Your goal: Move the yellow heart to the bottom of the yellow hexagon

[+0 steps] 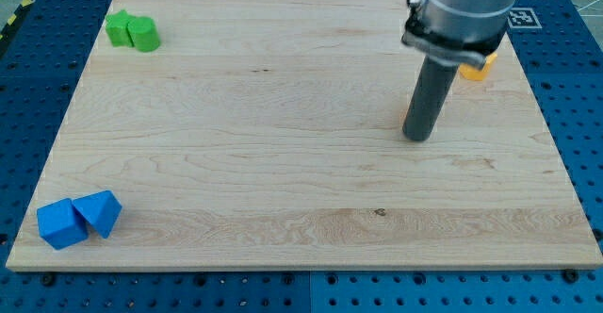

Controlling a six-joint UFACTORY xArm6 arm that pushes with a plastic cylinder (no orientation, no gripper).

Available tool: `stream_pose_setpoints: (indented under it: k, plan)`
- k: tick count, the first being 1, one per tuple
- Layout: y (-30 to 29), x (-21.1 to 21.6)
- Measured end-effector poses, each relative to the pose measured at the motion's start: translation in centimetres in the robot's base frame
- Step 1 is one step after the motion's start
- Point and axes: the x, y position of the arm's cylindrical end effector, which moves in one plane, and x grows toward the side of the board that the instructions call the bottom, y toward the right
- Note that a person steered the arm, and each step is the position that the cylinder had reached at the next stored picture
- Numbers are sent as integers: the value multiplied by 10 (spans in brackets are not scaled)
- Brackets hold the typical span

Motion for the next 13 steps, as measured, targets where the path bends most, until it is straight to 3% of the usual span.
stream_pose_setpoints:
  k: [1, 2, 3, 4, 5, 7, 8, 10, 13]
  plan:
    - [15, -52]
    - [16, -61]
    - [7, -50]
    - [-29, -13]
    - [-61, -22]
    - [-53, -148]
    - [-51, -160]
    - [1, -137]
    - [22, -122]
